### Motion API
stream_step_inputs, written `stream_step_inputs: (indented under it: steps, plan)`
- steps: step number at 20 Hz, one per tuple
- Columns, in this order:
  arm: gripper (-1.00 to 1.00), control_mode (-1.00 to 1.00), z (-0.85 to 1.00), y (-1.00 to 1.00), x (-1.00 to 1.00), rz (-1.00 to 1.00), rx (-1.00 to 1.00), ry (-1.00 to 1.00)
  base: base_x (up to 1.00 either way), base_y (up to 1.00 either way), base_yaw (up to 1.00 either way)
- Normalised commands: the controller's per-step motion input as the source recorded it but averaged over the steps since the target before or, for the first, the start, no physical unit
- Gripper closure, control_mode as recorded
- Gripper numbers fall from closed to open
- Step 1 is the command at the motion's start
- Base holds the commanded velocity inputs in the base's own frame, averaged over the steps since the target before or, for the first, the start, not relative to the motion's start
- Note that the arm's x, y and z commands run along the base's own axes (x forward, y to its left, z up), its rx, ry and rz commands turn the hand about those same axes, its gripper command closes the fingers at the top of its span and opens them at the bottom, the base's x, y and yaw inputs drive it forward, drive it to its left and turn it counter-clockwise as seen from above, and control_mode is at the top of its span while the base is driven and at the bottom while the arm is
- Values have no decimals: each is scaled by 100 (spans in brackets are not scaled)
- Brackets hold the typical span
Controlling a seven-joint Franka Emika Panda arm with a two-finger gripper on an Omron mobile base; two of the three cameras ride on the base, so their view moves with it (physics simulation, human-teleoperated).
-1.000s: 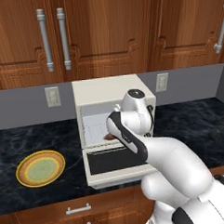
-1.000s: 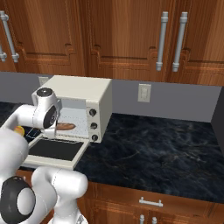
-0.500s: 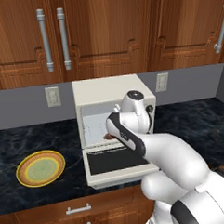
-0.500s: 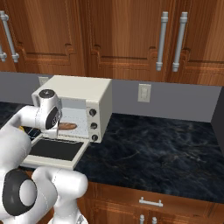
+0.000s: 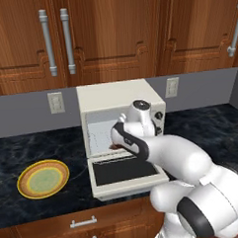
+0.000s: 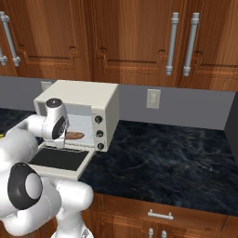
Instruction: Pull the toaster oven rack outwards. Pick up the baguette from the plate and place it on the toaster oven rack. Close the toaster oven door fully and set the temperature to the lowest setting.
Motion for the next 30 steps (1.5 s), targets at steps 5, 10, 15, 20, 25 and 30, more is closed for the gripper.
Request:
stream_step_inputs:
  steps: [5,10,15,20,25,30]
  plan:
    - [100,-100,-23,0,21,0,-1,0,0,0,0]
    - [100,-100,-23,3,20,0,-2,0,0,0,0]
    - [-100,-100,-22,18,3,-1,-6,-3,0,0,0]
    - [-100,-100,-10,4,-5,-4,-2,-21,0,0,0]
    - [-100,-100,-5,0,-1,-6,0,-28,0,0,0]
    - [-100,-100,0,0,-5,-4,0,-29,0,0,0]
